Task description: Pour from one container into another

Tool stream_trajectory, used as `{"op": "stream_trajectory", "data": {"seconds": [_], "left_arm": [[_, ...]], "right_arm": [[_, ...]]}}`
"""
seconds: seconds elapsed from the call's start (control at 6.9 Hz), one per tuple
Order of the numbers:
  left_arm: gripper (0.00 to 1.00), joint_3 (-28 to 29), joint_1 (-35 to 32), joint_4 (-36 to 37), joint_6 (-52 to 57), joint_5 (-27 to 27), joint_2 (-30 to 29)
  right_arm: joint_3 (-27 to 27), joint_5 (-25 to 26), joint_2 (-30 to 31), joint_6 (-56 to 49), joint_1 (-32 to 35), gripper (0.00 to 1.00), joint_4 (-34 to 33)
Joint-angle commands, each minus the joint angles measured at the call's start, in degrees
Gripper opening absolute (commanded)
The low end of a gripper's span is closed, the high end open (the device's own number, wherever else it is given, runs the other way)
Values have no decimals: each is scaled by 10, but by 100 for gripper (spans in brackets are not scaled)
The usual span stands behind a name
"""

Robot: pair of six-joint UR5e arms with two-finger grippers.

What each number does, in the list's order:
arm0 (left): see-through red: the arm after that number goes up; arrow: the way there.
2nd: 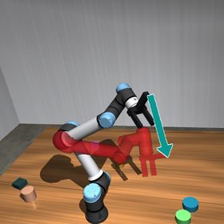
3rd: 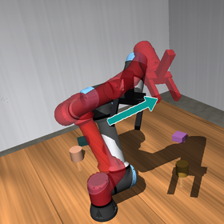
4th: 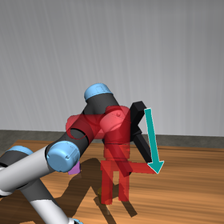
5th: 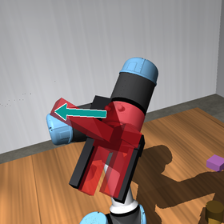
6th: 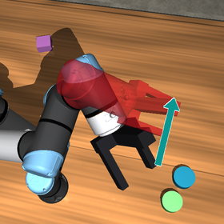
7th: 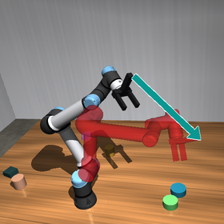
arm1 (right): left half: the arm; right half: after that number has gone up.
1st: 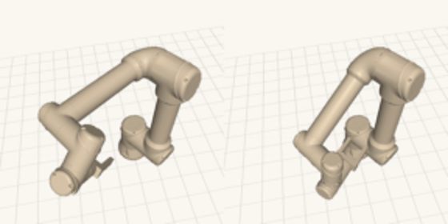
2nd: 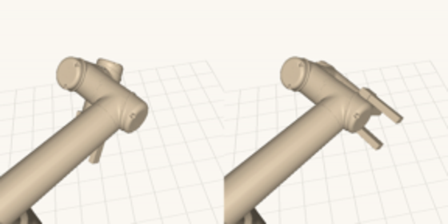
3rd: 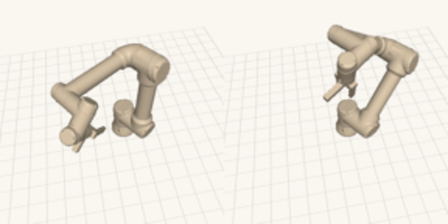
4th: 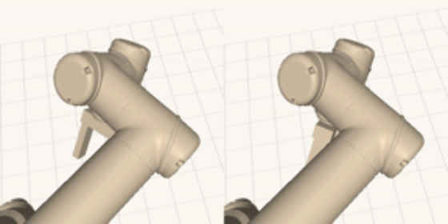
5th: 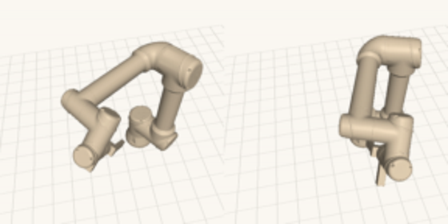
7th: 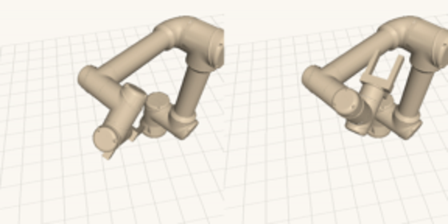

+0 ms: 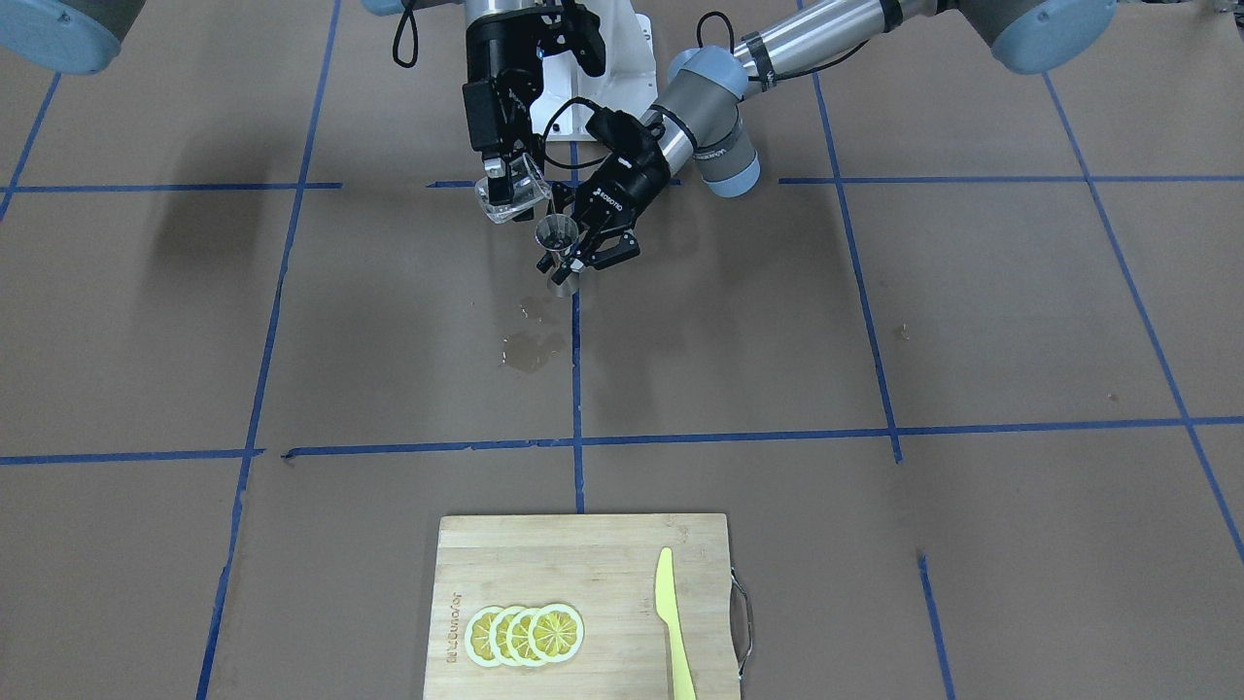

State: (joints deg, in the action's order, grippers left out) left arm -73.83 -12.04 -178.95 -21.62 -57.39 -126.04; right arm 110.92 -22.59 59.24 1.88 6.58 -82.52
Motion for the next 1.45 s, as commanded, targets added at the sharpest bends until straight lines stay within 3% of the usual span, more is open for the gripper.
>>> {"op": "stream_trajectory", "data": {"seconds": [0.0,1.31], "left_arm": [[0,0,0,0,0,1,0],[0,-3,0,0,0,1,0]], "right_arm": [[0,2,1,-6,-1,0,0],[14,-2,-3,26,-2,0,7]]}}
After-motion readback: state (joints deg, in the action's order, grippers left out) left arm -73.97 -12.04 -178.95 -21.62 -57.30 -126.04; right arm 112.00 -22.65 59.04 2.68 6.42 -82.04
